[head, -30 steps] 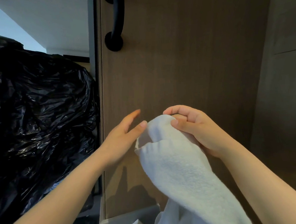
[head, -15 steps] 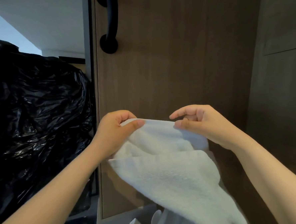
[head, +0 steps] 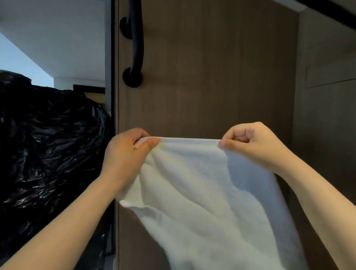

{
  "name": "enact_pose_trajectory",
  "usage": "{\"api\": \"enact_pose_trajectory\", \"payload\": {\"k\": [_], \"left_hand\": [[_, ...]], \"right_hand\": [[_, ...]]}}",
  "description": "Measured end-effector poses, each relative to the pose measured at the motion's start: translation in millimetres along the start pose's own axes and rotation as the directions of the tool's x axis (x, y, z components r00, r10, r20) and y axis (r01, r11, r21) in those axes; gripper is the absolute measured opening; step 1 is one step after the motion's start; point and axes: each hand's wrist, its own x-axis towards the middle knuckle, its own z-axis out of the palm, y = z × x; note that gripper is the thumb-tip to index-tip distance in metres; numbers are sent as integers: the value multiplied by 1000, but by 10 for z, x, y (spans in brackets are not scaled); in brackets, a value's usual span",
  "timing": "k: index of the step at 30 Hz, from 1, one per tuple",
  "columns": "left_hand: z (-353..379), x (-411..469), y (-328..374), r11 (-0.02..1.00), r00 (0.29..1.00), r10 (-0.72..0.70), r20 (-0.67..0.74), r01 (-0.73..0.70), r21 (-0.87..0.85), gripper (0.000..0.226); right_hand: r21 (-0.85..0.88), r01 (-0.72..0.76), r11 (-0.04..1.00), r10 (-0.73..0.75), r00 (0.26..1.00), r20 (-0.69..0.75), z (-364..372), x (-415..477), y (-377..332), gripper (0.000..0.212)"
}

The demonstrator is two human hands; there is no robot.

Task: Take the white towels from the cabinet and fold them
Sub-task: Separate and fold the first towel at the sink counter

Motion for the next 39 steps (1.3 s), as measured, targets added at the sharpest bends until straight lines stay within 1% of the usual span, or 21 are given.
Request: {"api": "enact_pose_trajectory", "payload": {"k": [4, 10, 13, 16, 19, 21, 25, 27, 29, 31, 32, 34, 36, 37, 39], "left_hand": [[-6, -9, 12, 1000, 999, 7, 31, -8, 22, 18], [-58, -52, 3, 999, 998, 9, 64, -12, 48, 25], [-91, -83, -42, 996, 995, -7, 96, -1, 85, 28], [-151, -91, -122, 992, 993, -67, 100, 55, 113, 25], [-180, -99, -183, 984, 992, -90, 91, 75, 162, 27], [-168, -122, -195, 979, 991, -97, 95, 78, 188, 27], [-109, -203, -141, 974, 988, -116, 101, 93, 205, 23], [-70, -281, -41, 984, 987, -93, 129, 71, 165, 17], [-25, -382, 88, 995, 988, -39, 147, 24, 100, 13], [12, -469, 212, 1000, 987, 15, 158, -19, 22, 22], [25, -498, 261, 999, 982, 35, 187, -31, -24, 28], [38, -531, 345, 992, 953, 54, 297, -16, -129, 33], [28, -539, 385, 974, 907, 52, 418, 46, -221, 33], [20, -537, 393, 965, 886, 57, 461, 70, -254, 30], [19, -539, 394, 955, 867, 70, 494, 84, -283, 20]], "right_hand": [[-54, 54, 997, -58, 995, -79, 35, -28, 53, 11], [-98, 43, 994, -53, 993, -105, 109, -70, 101, 11], [-88, 29, 996, -35, 998, -60, 80, -116, 169, 17], [-71, -7, 997, 9, 1000, 24, 56, -192, 285, 27], [-96, -46, 994, 50, 998, 41, 65, -258, 365, 31], [-101, -44, 994, 46, 999, 13, 76, -281, 356, 26], [-76, 25, 997, -34, 993, -117, 175, -313, 235, 19], [-76, 86, 993, -95, 988, -122, 282, -340, 134, 16], [-55, 150, 987, -155, 983, -103, 371, -360, 27, 15], [-13, 197, 980, -197, 977, -87, 426, -362, -70, 14], [15, 210, 978, -208, 975, -74, 446, -360, -107, 14], [63, 218, 974, -216, 976, -40, 484, -353, -151, 14], [98, 218, 971, -217, 976, -21, 523, -356, -169, 15], [116, 217, 969, -216, 976, -20, 538, -360, -171, 15], [134, 211, 968, -212, 977, -7, 575, -362, -175, 14]]}}
